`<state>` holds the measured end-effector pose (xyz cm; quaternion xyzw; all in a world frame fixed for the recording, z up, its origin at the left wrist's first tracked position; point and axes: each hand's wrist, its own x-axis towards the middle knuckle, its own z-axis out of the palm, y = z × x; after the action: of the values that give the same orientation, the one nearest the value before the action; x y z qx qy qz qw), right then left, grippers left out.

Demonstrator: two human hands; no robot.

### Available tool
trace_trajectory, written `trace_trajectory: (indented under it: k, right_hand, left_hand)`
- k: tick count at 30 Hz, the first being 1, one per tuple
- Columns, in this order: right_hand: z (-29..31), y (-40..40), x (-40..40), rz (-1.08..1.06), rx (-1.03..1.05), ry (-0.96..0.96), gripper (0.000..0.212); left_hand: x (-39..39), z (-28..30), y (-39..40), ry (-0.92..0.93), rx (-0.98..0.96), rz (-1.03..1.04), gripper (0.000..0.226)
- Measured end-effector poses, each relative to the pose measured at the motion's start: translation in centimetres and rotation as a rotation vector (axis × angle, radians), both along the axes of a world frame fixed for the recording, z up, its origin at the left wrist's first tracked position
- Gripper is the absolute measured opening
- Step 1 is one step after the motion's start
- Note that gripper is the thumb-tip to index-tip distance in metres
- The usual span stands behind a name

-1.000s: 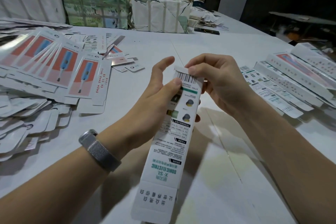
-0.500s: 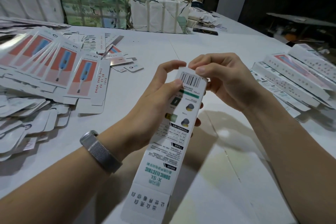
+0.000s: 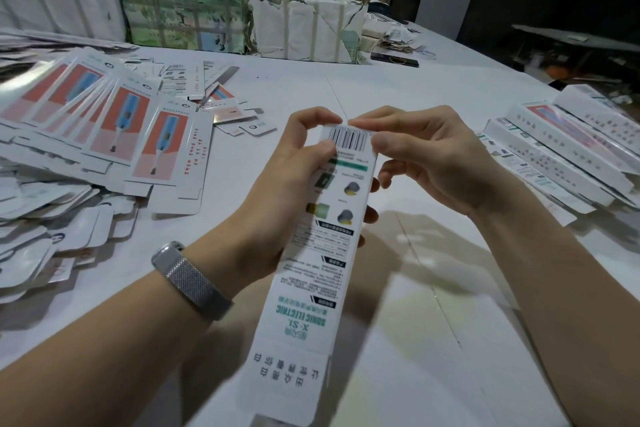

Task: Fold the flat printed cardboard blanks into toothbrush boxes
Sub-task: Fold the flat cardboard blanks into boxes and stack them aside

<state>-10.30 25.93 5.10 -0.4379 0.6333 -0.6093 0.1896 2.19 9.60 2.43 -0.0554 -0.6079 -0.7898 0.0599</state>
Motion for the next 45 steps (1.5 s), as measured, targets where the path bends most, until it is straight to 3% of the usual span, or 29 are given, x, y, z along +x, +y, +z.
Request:
trace_trajectory:
  k: [2, 6, 9, 11, 14, 17, 20, 23, 29, 34, 38, 42, 45]
  right_hand:
    - [-0.3, -0.7, 0.5, -0.099, 0.041, 0.078, 0.024]
    - [-1.3, -3.1, 2.4, -0.499, 0.066, 0.434, 0.034]
    - [-1.6, -3.8, 4.1, -0.443, 0.201, 0.525, 0.063]
    - [-1.6, -3.9, 4.4, -0.418, 0.352, 0.586, 0.078]
    - [-0.6, -3.1, 3.7, -0.477, 0.405, 0.587, 0.071]
    - [0.4, -1.7, 1.8, -0.578, 0.527, 0.616, 0.064]
    - [0.0, -0.4, -0.4, -0.658, 0.798, 0.710, 0.058]
    - [-0.8, 1.3, -2.9, -0.729, 1.019, 0.654, 0.045]
    - [-1.8, 4.5, -6.7, -0.943, 1.092, 0.557, 0.044]
    - [-2.1, 6.2, -8.4, -1.139, 1.163, 0.532, 0.039]
    - [-1.9, 5.6, -8.3, -1.169, 1.112, 0.549, 0.041]
    - [-1.3, 2.9, -5.7, -1.008, 0.798, 0.644, 0.029]
    - [-1.7, -0.1, -2.5, -0.771, 0.546, 0.648, 0.014]
  left_hand:
    - [-0.2, 0.1, 0.1, 0.009, -0.005, 0.065, 0.014]
    - [-0.7, 0.3, 0.4, 0.027, 0.045, 0.208, 0.016]
    - [-0.9, 0.3, 0.7, 0.080, 0.208, 0.206, 0.018]
    - [-0.9, 0.3, 0.6, 0.064, 0.237, 0.148, 0.034]
    - [-1.2, 0.1, 0.1, -0.003, 0.110, 0.093, 0.052]
    - [-1.6, -0.1, -0.3, -0.026, 0.014, 0.244, 0.043]
    - [-1.8, -0.7, -0.9, -0.048, -0.115, 0.298, 0.037]
    - [-2.3, -1.3, -1.7, -0.036, -0.172, 0.339, 0.029]
    - [-2.6, -1.6, -3.2, 0.017, -0.280, 0.405, 0.018]
    - [-2.7, -1.7, -4.7, 0.006, -0.606, 0.541, 0.012]
    - [-2.7, -1.7, -6.9, -0.139, -1.105, 0.640, 0.025]
    - [-1.9, -1.9, -8.9, -0.417, -1.584, 0.661, 0.050]
    - [-1.5, -1.8, -9.8, -0.526, -1.609, 0.638, 0.053]
